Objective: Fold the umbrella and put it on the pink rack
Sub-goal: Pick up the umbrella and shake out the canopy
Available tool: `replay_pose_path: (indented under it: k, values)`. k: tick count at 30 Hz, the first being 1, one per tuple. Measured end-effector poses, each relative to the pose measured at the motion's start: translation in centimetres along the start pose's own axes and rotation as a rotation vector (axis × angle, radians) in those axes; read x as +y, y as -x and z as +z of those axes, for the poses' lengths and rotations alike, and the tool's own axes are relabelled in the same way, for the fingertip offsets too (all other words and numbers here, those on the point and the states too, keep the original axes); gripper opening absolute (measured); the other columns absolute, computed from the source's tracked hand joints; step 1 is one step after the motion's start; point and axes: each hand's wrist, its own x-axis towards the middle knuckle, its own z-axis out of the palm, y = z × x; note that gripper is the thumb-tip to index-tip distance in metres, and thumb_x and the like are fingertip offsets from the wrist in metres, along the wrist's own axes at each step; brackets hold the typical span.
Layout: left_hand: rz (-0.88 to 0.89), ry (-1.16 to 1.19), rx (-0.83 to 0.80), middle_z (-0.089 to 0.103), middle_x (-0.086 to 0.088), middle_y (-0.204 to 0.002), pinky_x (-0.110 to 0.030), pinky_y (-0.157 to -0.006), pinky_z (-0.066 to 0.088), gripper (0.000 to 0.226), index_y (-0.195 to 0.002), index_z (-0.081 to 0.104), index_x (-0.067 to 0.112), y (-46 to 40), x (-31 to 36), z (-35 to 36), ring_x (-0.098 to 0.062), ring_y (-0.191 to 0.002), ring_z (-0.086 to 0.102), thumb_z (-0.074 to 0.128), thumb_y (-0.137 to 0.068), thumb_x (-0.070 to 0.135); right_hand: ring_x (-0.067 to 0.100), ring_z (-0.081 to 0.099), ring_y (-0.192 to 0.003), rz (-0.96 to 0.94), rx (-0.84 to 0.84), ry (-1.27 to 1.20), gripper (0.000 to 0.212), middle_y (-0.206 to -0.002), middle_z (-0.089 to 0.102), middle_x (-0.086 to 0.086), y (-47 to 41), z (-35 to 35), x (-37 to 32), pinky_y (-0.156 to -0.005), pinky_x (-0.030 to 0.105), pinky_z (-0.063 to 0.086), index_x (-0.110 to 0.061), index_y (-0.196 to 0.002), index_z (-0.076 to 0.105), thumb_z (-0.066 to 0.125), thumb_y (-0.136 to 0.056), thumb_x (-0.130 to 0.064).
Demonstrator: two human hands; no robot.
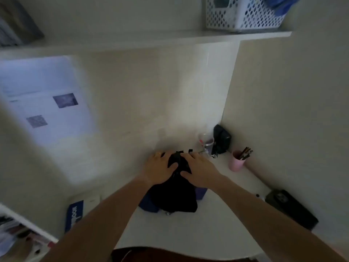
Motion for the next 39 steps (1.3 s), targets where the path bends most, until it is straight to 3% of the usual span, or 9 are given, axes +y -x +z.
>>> replay_pose_path:
  k: [5, 8, 11, 17, 20, 24, 28, 33, 39]
  values:
    - [-0.055, 0.116, 0.117, 0.05, -0.014, -0.144, -0.046, -0.105, 0.046, 0.057, -0.149, 0.04, 0.016, -5.4, -0.7, 4.6, -0.031, -0.133, 0.049, 0.047, -0.102, 0.049, 0.041, 0.055, -0.12, -0.033, 0.078, -0.035, 0.063, -0.144, 0.046, 0.013, -6.4, 4.6, 2.1, -0.094, 0.05, 0.051, -0.017, -0.148, 0.037, 0.058, -0.09, -0.027]
    - [-0.014, 0.212, 0.224, 0.057, -0.009, -0.136, -0.04, -0.098, 0.05, 0.052, -0.147, 0.042, 0.016, -7.3, -1.5, 7.7, -0.027, -0.124, 0.057, 0.048, -0.103, 0.044, 0.038, 0.057, -0.118, -0.087, 0.165, -0.063, 0.063, -0.146, 0.047, 0.011, -8.6, 7.6, 3.4, -0.09, 0.048, 0.053, -0.017, -0.148, 0.038, 0.057, -0.088, -0.017]
    - [0.047, 0.319, 0.327, 0.067, 0.001, -0.123, -0.038, -0.094, 0.055, 0.042, -0.136, 0.052, 0.023, -7.8, -2.7, 10.9, -0.016, -0.109, 0.065, 0.048, -0.102, 0.047, 0.031, 0.062, -0.107, -0.145, 0.262, -0.141, 0.054, -0.129, 0.059, 0.008, -9.4, 10.7, 4.8, -0.081, 0.043, 0.054, -0.017, -0.141, 0.045, 0.055, -0.088, -0.013]
    - [0.198, 0.44, 0.545, 0.07, 0.014, -0.109, -0.026, -0.087, 0.056, 0.034, -0.124, 0.064, 0.026, -4.0, -2.3, 14.9, 0.0, -0.095, 0.065, 0.065, -0.093, 0.043, 0.023, 0.063, -0.103, -0.207, 0.514, -0.202, 0.054, -0.125, 0.061, 0.003, -4.6, 15.0, 5.9, -0.082, 0.037, 0.055, -0.02, -0.139, 0.05, 0.063, -0.087, -0.016]
    - [0.273, 0.479, 0.534, 0.071, 0.019, -0.102, -0.02, -0.084, 0.055, 0.031, -0.116, 0.068, 0.03, -0.9, -1.5, 16.2, 0.002, -0.093, 0.067, 0.074, -0.088, 0.041, 0.022, 0.062, -0.096, -0.177, 0.512, -0.182, 0.052, -0.121, 0.056, 0.002, -0.9, 16.0, 6.0, -0.079, 0.036, 0.054, -0.022, -0.137, 0.05, 0.063, -0.087, -0.022]
    - [0.362, 0.452, 0.52, 0.07, 0.019, -0.101, -0.011, -0.082, 0.052, 0.036, -0.113, 0.069, 0.031, 3.9, -0.5, 20.2, 0.004, -0.093, 0.066, 0.079, -0.082, 0.045, 0.027, 0.059, -0.087, -0.123, 0.496, -0.035, 0.039, -0.111, 0.052, 0.004, 5.0, 18.8, 6.2, -0.073, 0.042, 0.052, -0.017, -0.118, 0.053, 0.063, -0.08, -0.018]
    - [0.376, 0.43, 0.47, 0.069, 0.015, -0.11, -0.016, -0.086, 0.054, 0.04, -0.117, 0.067, 0.028, 8.7, -0.3, 24.9, 0.001, -0.1, 0.065, 0.079, -0.082, 0.04, 0.031, 0.06, -0.088, -0.041, 0.467, 0.004, 0.038, -0.113, 0.051, 0.01, 10.9, 23.2, 4.8, -0.072, 0.041, 0.05, -0.01, -0.116, 0.05, 0.063, -0.081, -0.013]
    - [0.326, 0.39, 0.248, 0.066, 0.005, -0.125, -0.034, -0.1, 0.054, 0.034, -0.126, 0.062, 0.022, 15.0, -1.2, 28.5, -0.009, -0.114, 0.063, 0.068, -0.094, 0.03, 0.033, 0.061, -0.096, 0.093, 0.367, 0.165, 0.032, -0.122, 0.052, 0.013, 15.7, 27.8, 2.5, -0.065, 0.034, 0.037, -0.007, -0.119, 0.046, 0.058, -0.09, -0.012]
    - [0.256, -0.004, 0.499, 0.055, -0.008, -0.139, -0.04, -0.104, 0.047, 0.032, -0.122, 0.064, 0.021, 18.7, -4.2, 31.4, -0.028, -0.127, 0.053, 0.065, -0.092, 0.032, 0.033, 0.058, -0.112, 0.313, 0.334, 0.114, 0.038, -0.129, 0.05, 0.013, 18.5, 30.5, 2.3, -0.081, 0.037, 0.049, -0.01, -0.126, 0.046, 0.058, -0.093, -0.025]
